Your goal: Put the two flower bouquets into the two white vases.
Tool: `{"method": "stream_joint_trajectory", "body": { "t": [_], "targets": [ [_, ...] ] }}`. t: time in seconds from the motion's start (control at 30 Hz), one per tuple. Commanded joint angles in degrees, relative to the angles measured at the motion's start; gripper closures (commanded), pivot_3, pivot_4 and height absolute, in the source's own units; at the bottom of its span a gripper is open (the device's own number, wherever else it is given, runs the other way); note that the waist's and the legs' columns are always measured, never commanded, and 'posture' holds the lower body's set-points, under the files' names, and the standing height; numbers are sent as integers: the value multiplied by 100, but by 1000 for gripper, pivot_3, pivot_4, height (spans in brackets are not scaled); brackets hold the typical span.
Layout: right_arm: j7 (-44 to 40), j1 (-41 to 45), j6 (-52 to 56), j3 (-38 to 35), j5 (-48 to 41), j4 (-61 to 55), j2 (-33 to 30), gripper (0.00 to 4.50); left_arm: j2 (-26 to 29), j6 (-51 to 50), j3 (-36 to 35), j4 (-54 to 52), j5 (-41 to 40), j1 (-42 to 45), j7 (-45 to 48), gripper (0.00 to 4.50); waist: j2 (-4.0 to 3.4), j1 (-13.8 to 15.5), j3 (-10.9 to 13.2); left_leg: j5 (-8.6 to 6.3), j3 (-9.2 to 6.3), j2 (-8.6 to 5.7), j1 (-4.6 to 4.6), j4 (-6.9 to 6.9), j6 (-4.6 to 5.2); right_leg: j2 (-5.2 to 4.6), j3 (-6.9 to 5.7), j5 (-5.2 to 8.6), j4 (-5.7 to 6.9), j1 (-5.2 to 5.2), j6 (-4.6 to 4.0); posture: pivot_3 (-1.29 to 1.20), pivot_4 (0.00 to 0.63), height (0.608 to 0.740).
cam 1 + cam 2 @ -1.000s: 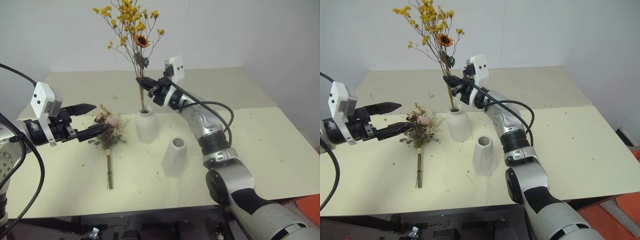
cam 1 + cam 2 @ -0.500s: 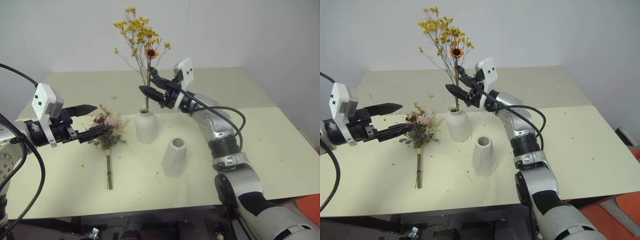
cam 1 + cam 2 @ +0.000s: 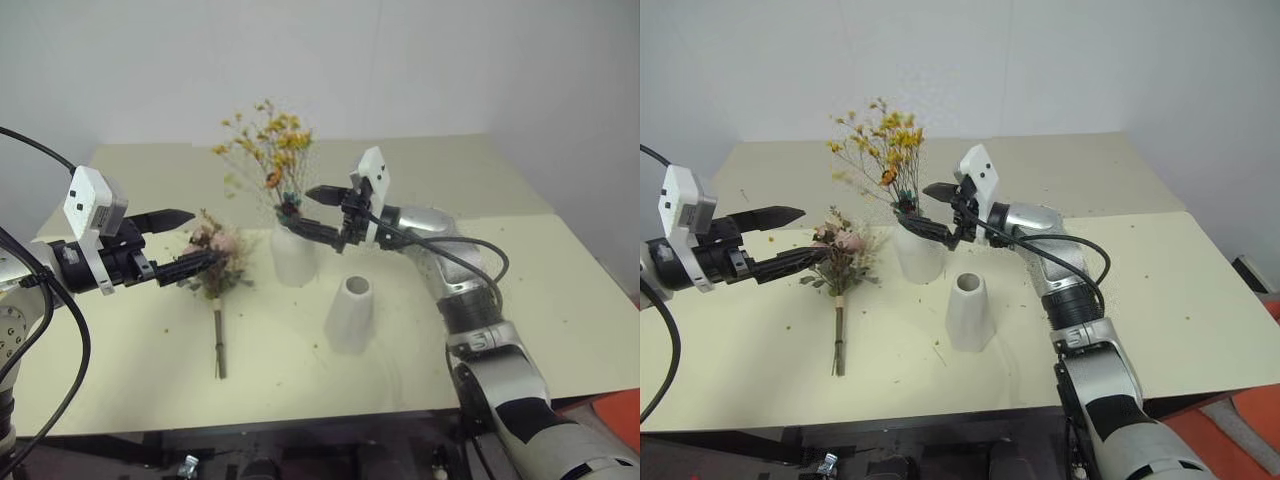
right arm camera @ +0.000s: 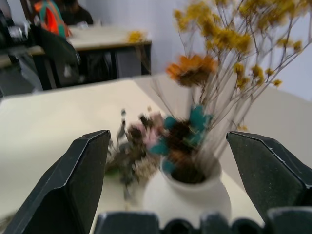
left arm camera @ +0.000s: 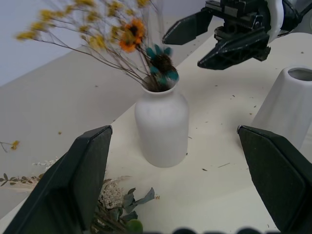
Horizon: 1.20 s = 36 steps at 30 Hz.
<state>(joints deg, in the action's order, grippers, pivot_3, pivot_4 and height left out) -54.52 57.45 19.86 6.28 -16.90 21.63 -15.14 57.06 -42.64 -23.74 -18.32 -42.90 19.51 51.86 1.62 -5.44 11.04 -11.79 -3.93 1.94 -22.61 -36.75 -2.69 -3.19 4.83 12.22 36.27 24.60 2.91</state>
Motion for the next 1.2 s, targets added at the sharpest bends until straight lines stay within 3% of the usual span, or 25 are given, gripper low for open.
{"method": "stream_joint_trajectory", "body": {
  "t": [0.03, 0.27, 0.4, 0.53, 0.83, 0.97, 1.1, 1.2],
  "targets": [
    [-474, -64, 38, -1, 4, -459, -495, 18, 94, -208, -468, -289, -166, -250, -133, 0, 0, 1, 0, 0, 0, 0, -1, 0, 0, 0, 0, 0, -2, 0, 0, 0, 150, 740],
    [-1358, -226, -69, -122, -80, -599, -1537, 18, 322, -1570, -853, -584, -331, -723, -1027, 0, 6, 1, 4, 0, 1, 0, -3, 0, 0, -1, 0, 2, -6, 0, 2, 0, 150, 740],
    [-1671, -118, -324, -118, 24, -411, -1849, 18, 515, -3397, -168, -531, -690, 72, -1837, 0, 9, -5, 6, 0, 0, 1, 18, -1, 0, 2, 1, 3, 5, -14, 5, 0, 150, 740],
    [-1801, -54, -440, -142, 19, -399, -1906, 18, 193, -4876, 703, -105, -596, 1149, -2658, 0, 10, 1, 7, 0, 0, -2, 24, -1, 0, 1, 1, 5, -1, -26, 9, 0, 150, 740],
    [-1906, -253, -376, -225, -128, -802, -1944, 18, -370, -4986, 2213, 917, -185, 1707, -4022, 0, 12, 20, 9, 0, -2, -4, 19, 2, -1, -1, 3, 3, 1, -18, 7, 0, 150, 740],
    [-1938, -337, -321, -269, -198, -954, -2018, 18, -786, -4986, 2376, 1328, 168, 2028, -4147, 0, 13, 89, 9, 1, -2, -7, 19, -1, -4, -1, 3, 1, -2, -21, 10, 0, 150, 740],
    [-2147, -438, -279, -294, -311, -1090, -2151, 0, -1037, -4981, 2471, 1616, 511, 2234, -4096, 904, 13, 135, 9, 1, -1, -7, 16, 0, -4, -1, 4, 0, -4, -18, 8, 0, 150, 740],
    [-2417, -509, -268, -316, -461, -1128, -2306, 0, -1175, -4885, 2510, 1830, 769, 2297, -4064, 1964, 13, 146, 9, 1, -1, -9, 16, 0, -4, -2, 3, -1, -4, -19, 7, 0, 150, 740]
  ]
}}
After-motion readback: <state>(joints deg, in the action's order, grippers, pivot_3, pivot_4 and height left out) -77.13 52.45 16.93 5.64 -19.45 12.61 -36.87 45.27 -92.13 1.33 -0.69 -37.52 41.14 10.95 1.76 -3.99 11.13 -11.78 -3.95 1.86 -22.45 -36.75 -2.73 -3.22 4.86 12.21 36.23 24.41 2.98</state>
